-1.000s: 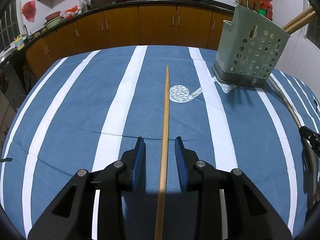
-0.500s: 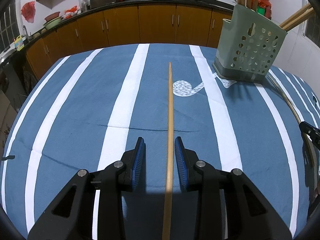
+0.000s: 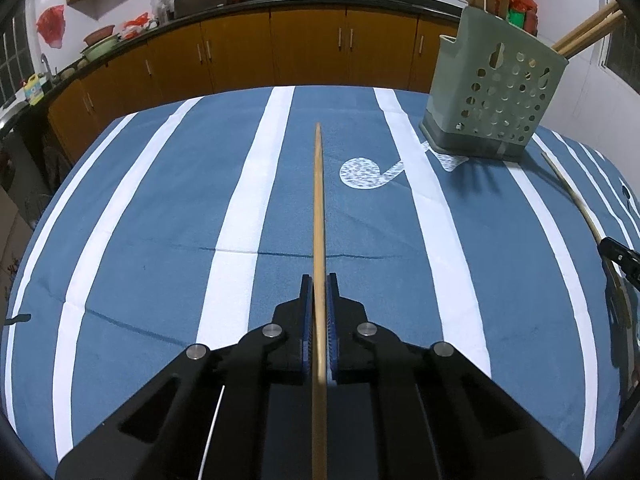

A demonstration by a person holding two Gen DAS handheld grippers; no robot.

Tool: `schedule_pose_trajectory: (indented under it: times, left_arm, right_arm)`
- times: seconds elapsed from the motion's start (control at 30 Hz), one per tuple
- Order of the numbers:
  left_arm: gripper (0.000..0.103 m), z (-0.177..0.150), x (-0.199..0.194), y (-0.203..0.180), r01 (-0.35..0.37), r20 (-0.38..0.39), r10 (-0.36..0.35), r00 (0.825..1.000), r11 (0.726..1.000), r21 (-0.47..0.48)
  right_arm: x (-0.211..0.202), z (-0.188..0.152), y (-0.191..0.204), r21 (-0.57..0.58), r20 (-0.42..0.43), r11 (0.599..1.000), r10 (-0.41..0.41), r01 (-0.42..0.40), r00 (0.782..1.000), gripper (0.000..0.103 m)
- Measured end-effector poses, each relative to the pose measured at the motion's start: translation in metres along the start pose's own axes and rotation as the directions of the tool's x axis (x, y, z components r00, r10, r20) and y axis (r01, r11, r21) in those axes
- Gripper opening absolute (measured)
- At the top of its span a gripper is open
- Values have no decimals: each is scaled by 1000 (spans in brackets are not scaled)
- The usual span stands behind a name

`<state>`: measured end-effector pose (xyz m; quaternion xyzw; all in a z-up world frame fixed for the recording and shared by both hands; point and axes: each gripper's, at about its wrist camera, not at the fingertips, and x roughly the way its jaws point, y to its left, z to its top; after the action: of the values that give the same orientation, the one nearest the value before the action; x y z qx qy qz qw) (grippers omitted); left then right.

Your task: Organize utensils

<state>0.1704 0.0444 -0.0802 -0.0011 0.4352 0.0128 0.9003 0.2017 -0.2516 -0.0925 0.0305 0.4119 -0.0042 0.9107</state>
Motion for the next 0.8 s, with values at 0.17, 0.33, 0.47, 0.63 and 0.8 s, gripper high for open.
schedule_pose_trajectory:
  times: [0.17,0.33,0.47,0.63,0.8]
  left_arm:
    - [7,1,-2,1,7,0,-7,1000,1000,-8]
    - [7,12,-21,2,26,56,-25,998,1000,-17]
    - [7,26,-44,2,50,129,-48,991,999,-19]
    - [7,43,-67,0,81,204,-74,976,996,-25]
    - [7,52,-81,-1,101,246,-94,965,995,-17]
  right_arm:
    - [-3,0,-3,2,3,1000,-3,3,1000,8]
    - [-21,11,-3,3,60,1000,10,-10,998,8]
    - [-41,22,-3,7,119,1000,25,-26,993,8]
    - [-65,34,-1,2,185,999,43,-44,982,8]
    - [-74,39,0,-5,211,999,54,-54,976,8]
